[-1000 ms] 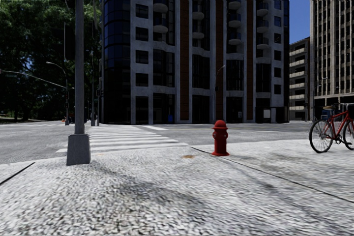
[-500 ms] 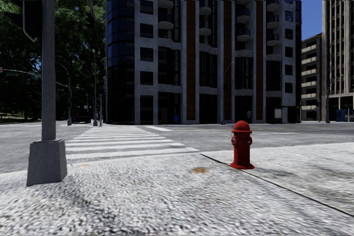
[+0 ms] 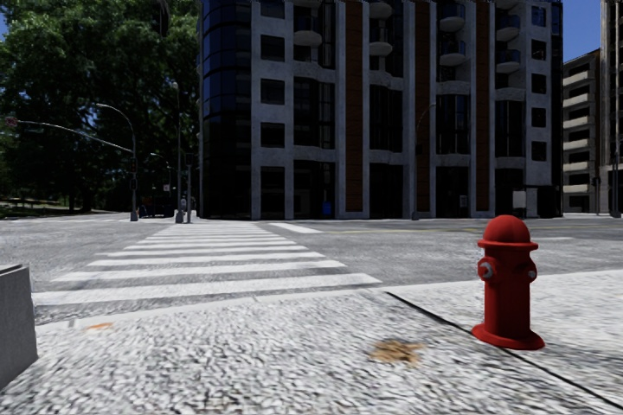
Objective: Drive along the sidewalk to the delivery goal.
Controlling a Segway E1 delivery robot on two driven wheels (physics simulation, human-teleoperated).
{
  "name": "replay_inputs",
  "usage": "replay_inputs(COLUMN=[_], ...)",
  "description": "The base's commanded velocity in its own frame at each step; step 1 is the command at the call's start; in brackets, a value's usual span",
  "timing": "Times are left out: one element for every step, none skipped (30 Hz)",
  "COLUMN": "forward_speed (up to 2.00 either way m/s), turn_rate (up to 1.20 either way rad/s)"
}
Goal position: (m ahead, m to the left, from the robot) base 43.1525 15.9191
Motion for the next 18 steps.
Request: replay_inputs(forward_speed=[2.0, 2.0, 2.0, 2.0, 2.0, 2.0, 2.0, 2.0, 2.0, 2.0, 2.0, 2.0, 2.0, 2.0, 2.0, 2.0, 2.0, 2.0], turn_rate=[0.3, 0.3, 0.32, 0.32, 0.34, 0.35, 0.35, 0.37, 0.39, 0.4, 0.4, 0.41, 0.41, 0.41, 0.41, 0.41, 0.41, 0.41])
